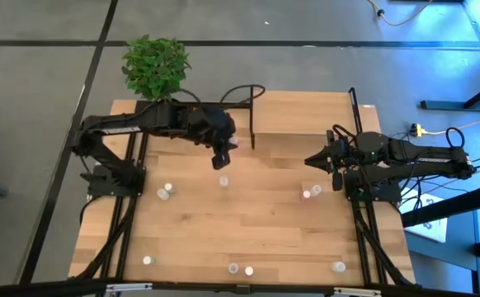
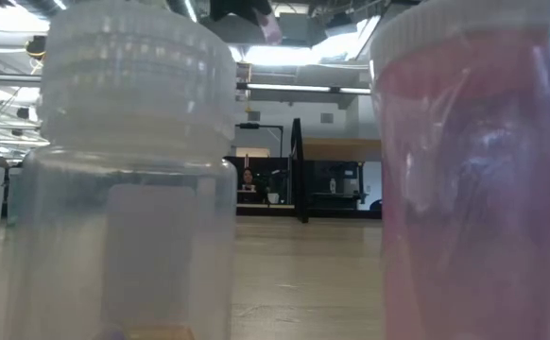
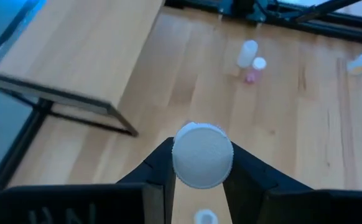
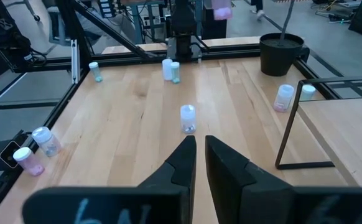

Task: Pick and place medicine bottles onto shelf by color
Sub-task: Put the top left pink pill bottle on the shelf

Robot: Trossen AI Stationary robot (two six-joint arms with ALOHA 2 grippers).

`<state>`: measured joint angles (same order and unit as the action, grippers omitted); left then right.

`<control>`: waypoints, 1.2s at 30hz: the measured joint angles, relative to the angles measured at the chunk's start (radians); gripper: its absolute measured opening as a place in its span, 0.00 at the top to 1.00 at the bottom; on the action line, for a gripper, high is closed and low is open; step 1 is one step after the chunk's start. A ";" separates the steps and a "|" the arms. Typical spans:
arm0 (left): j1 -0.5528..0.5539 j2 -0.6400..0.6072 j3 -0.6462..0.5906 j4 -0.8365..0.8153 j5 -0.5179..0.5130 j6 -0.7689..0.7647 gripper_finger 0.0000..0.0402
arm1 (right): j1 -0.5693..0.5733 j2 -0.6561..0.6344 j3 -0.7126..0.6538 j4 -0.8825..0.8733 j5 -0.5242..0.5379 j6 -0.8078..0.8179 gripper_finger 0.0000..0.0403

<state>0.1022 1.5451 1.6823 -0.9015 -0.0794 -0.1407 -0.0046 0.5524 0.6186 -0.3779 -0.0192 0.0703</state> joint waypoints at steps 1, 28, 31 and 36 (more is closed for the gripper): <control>0.007 0.013 0.011 0.003 0.013 0.015 0.77 | 0.000 0.000 0.000 0.000 0.000 0.000 0.90; 0.013 0.179 0.073 0.116 0.045 0.010 0.77 | 0.000 0.000 0.000 0.030 0.000 0.000 0.90; 0.012 0.179 0.073 0.116 0.045 0.010 0.77 | 0.000 0.000 0.000 0.052 0.000 0.000 0.90; 0.012 0.179 0.073 0.116 0.040 0.009 0.77 | 0.000 0.014 0.000 0.062 0.000 0.017 0.90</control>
<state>0.1146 1.7245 1.7550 -0.7851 -0.0389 -0.1314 -0.0044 0.5664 0.6189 -0.3154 -0.0196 0.0875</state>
